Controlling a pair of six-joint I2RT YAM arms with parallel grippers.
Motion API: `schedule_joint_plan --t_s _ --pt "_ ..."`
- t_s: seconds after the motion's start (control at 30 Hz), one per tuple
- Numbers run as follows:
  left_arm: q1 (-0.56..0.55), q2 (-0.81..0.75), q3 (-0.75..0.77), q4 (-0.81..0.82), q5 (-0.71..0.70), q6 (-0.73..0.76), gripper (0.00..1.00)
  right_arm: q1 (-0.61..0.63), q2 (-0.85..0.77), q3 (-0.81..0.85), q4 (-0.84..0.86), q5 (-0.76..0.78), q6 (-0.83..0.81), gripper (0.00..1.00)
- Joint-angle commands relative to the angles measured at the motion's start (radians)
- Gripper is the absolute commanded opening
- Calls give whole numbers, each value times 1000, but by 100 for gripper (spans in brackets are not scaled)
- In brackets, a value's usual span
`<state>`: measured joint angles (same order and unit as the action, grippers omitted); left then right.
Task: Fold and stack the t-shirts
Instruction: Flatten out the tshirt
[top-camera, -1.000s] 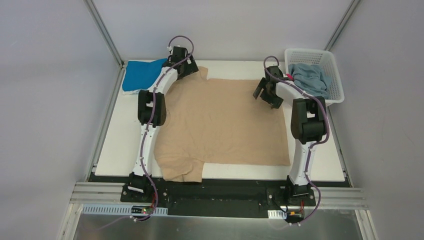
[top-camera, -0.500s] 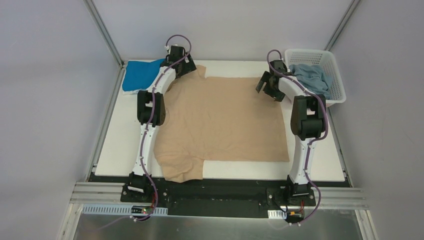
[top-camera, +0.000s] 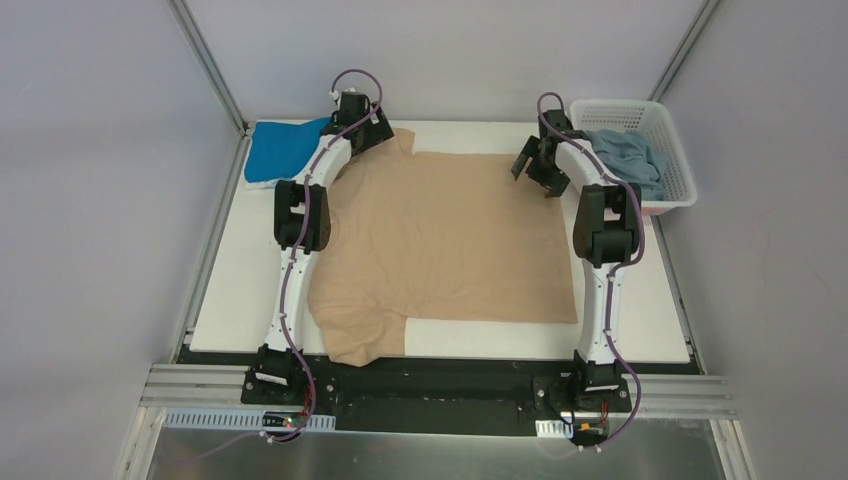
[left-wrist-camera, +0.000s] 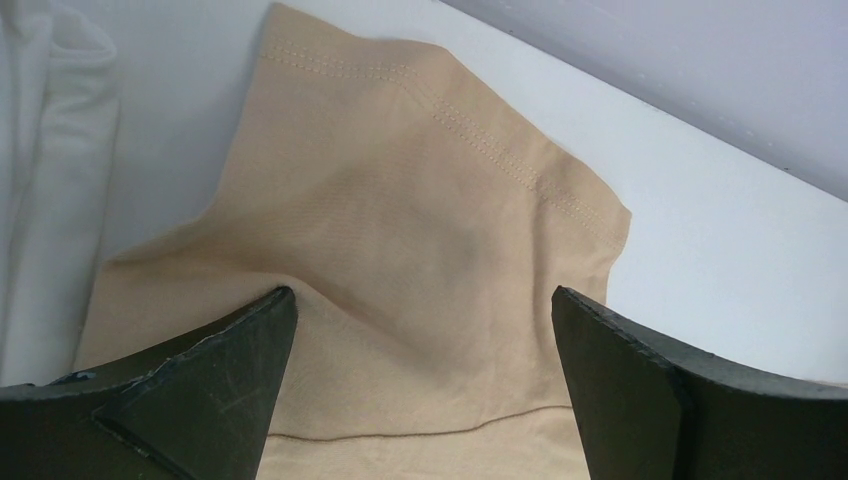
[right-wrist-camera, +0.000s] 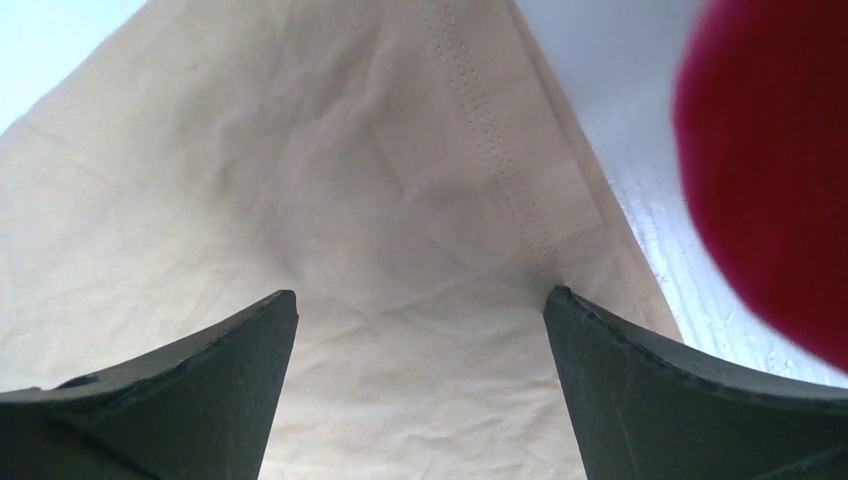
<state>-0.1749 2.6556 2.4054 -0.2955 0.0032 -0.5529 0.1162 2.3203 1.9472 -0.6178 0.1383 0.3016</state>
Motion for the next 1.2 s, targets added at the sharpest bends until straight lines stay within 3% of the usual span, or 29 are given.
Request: schedule_joint_plan --t_s 0.0,0.2,0.33,0.63,0.9,1.17 --pt "9 -28 -24 42 54 -57 100 -71 57 88 -111 70 2 99" --pt "9 -29 -24 92 73 -122 100 -94 138 222 -108 -9 -50 99" --pt "8 -24 -22 133 88 -154 100 -108 204 336 -150 17 -45 99" --pt "12 -30 -8 153 87 -129 100 -112 203 370 -14 -90 -87 99" --pt "9 -162 15 131 253 -65 100 -83 -15 325 12 -153 -128 99" --pt "-24 -521 -320 -3 360 7 100 23 -372 -38 61 -88 -114 99"
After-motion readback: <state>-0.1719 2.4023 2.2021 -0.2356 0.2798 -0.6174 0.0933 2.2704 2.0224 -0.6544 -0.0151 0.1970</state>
